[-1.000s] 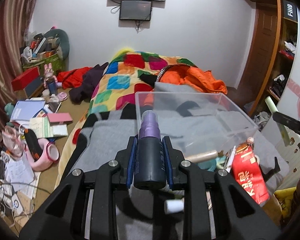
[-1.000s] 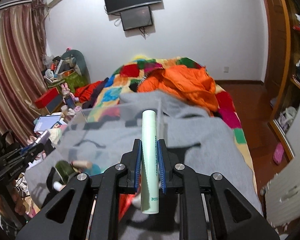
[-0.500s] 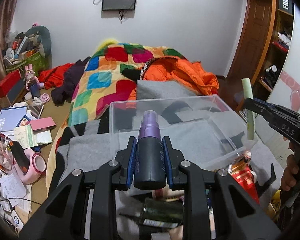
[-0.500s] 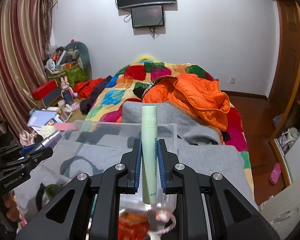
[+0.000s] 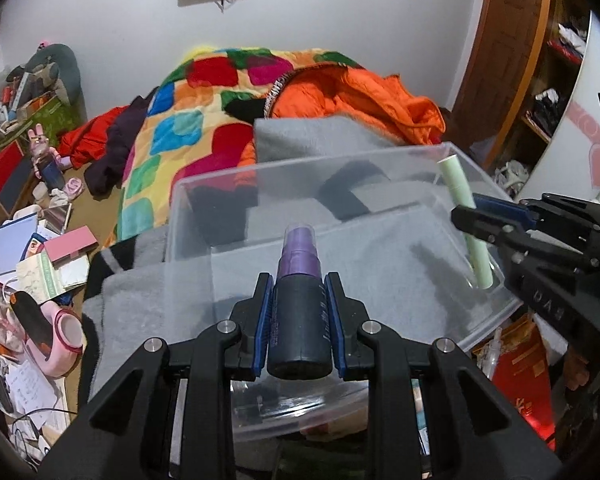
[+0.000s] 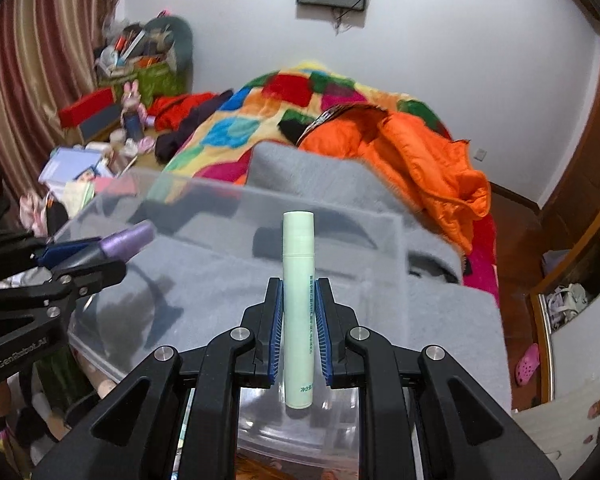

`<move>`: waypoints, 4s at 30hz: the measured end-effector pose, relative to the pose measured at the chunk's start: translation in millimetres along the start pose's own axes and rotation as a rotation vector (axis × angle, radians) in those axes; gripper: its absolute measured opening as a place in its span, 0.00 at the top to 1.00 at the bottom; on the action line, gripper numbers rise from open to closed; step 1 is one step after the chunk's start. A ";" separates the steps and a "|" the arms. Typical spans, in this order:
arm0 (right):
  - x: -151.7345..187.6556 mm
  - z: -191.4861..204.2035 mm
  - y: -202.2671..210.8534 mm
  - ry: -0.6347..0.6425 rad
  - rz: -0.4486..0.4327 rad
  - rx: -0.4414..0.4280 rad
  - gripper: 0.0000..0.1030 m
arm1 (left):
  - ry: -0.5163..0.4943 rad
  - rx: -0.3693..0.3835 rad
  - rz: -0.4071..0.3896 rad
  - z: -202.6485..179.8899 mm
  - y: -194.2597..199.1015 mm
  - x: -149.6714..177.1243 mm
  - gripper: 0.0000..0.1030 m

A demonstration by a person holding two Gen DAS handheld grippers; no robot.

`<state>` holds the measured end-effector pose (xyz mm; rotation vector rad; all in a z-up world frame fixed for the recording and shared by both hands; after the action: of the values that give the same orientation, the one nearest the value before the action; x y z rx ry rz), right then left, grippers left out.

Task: Organize objects
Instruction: 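Carry both items into the clear box and open both tools to release, then grasp the green glass bottle with the left tool while the right tool grasps the white tape roll, then lower the bottle and tape roll into the clear box and open both tools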

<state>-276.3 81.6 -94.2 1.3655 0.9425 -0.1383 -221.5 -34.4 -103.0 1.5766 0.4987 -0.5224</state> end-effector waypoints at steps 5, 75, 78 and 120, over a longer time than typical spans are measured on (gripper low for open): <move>6.6 8.5 -11.5 0.032 0.044 -0.014 0.86 | -0.011 0.006 0.018 -0.5 -6.4 -1.0 0.75; 135.8 -34.0 76.1 -0.331 0.045 -0.125 0.87 | 0.152 -0.007 -0.101 4.7 67.4 97.4 0.37; 127.5 -40.1 86.8 -0.334 0.010 -0.115 0.87 | 0.160 -0.014 -0.123 8.3 75.6 92.2 0.37; 6.6 -0.5 34.9 -0.128 -0.065 -0.136 0.87 | 0.123 0.001 -0.142 1.5 34.9 -14.6 0.37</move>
<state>-251.7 93.9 -71.7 1.1872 0.8729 -0.2046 -212.2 -38.3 -66.5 1.5878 0.7074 -0.5351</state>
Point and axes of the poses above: each gripper's, at about its wrist camera, not at the fingertips, and y roughly against the way its jaws point, z to its left, x to its underside, the point moved 10 cm from there along -y, roughly the way its jaws point, and after that the axes turned 2 degrees about z, right-handed, at the moved point
